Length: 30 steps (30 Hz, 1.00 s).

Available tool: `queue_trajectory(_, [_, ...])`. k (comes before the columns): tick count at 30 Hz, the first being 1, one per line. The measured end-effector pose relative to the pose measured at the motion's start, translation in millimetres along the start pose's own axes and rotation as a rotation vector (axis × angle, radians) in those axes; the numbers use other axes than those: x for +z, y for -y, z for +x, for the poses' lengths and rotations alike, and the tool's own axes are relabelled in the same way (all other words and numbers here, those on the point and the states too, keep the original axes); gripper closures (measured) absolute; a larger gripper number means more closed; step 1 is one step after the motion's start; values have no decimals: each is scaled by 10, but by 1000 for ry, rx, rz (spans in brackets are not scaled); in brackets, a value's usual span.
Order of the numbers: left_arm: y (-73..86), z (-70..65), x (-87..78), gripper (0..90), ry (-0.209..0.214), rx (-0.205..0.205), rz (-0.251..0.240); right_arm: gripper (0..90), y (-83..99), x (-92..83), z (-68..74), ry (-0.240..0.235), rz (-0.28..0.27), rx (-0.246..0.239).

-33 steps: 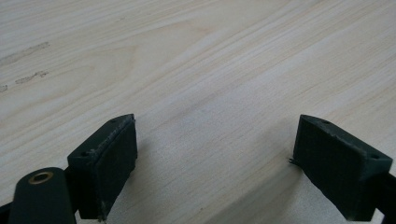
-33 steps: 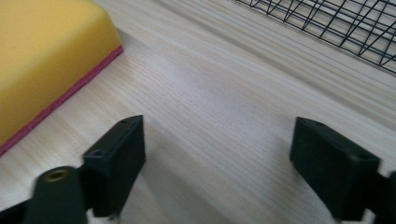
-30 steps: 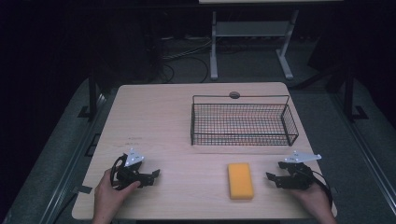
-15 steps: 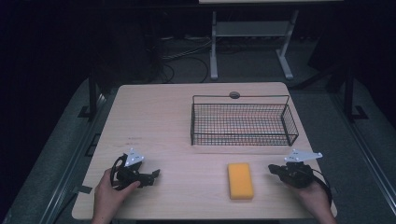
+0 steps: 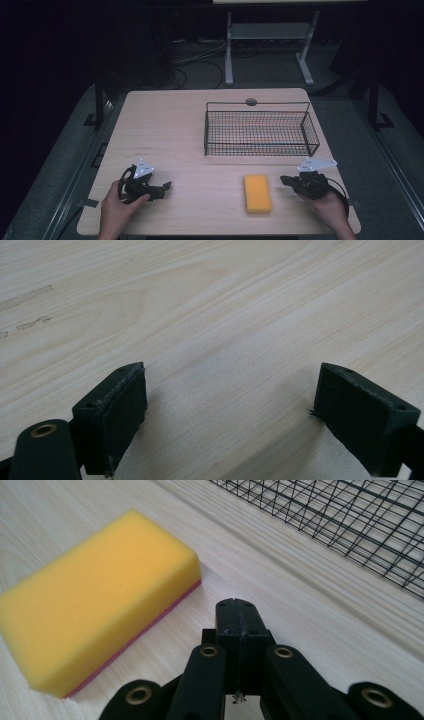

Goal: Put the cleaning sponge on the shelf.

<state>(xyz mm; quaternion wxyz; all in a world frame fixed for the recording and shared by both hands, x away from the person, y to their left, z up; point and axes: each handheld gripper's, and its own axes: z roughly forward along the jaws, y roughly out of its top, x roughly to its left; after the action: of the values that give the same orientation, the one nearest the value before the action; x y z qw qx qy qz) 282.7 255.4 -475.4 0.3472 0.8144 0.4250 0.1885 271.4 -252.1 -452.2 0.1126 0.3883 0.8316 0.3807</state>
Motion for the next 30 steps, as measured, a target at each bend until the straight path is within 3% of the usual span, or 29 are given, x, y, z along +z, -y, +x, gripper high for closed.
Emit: queue_trajectory(30, [0, 0, 0, 128, 0, 1, 1, 893, -200, 196, 96, -52, 23, -25])
